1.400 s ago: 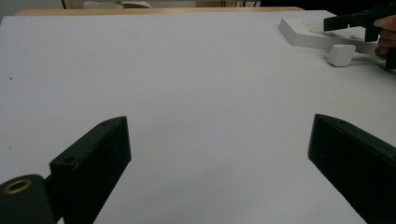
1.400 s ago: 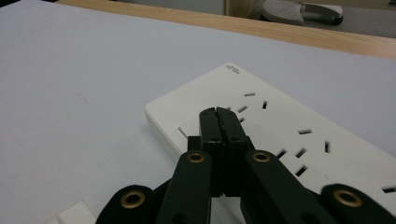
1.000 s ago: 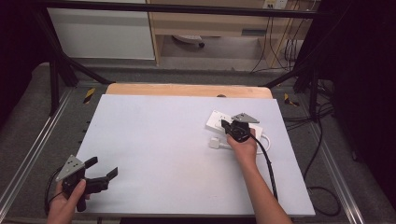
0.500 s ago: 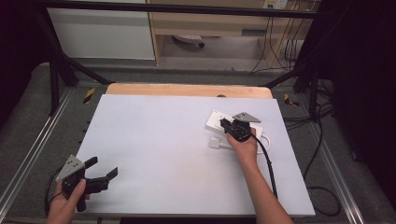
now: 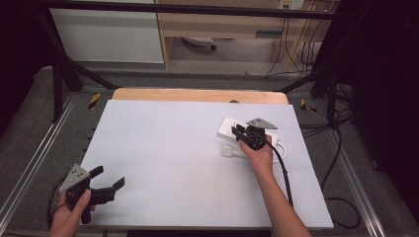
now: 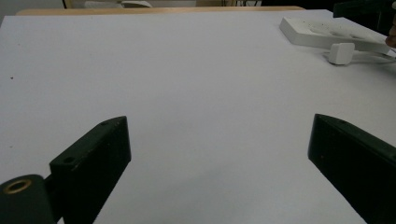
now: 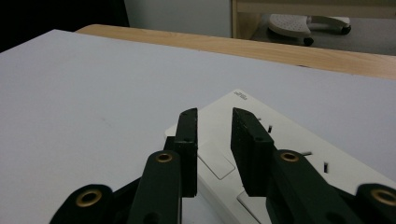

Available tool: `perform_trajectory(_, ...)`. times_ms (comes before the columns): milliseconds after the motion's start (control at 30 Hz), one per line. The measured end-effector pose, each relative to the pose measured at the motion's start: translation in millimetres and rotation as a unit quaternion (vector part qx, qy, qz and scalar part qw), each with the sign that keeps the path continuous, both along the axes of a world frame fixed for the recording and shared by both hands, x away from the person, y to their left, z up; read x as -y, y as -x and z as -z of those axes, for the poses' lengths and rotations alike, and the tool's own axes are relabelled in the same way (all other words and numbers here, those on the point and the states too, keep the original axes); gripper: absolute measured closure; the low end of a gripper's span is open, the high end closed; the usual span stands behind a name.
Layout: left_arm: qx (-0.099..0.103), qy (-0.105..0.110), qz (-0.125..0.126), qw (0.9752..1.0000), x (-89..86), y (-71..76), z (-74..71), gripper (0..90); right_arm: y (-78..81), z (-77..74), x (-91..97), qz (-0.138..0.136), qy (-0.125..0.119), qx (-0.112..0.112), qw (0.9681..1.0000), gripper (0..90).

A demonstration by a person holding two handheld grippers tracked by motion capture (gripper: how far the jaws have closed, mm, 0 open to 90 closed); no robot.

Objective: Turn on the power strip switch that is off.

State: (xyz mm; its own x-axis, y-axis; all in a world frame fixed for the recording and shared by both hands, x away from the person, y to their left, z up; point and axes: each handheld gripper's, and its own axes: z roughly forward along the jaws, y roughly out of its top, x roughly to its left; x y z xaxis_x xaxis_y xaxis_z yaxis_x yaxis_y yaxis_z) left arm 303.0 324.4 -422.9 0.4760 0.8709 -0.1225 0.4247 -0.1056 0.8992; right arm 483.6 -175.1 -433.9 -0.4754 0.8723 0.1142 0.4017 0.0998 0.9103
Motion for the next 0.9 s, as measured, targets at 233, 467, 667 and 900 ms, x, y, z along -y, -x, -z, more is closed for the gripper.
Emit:
perform_trajectory(233, 0.0, -0.001, 0.0, 1.0, 0.0, 0.0, 0.0, 5.9, 2.2, -4.8, 2.3, -0.003, -0.006, 0.001, 1.0, 67.4)
perform_trajectory(467, -0.001, -0.002, 0.0, 1.0, 0.1, 0.0, 0.0, 5.9, 5.0, -9.7, 5.2, -0.003, -0.013, 0.002, 0.9999, 64.6)
perform_trajectory(667, -0.001, -0.003, 0.0, 1.0, 0.1, -0.2, 0.2, 5.9, 9.3, -17.6, 7.6, -0.004, -0.021, 0.011, 0.9997, 64.1)
perform_trajectory(900, -0.002, -0.001, -0.001, 1.0, 0.6, -0.2, 0.4, 5.9, 15.4, -28.0, 12.3, -0.007, -0.026, 0.024, 0.9993, 64.5)
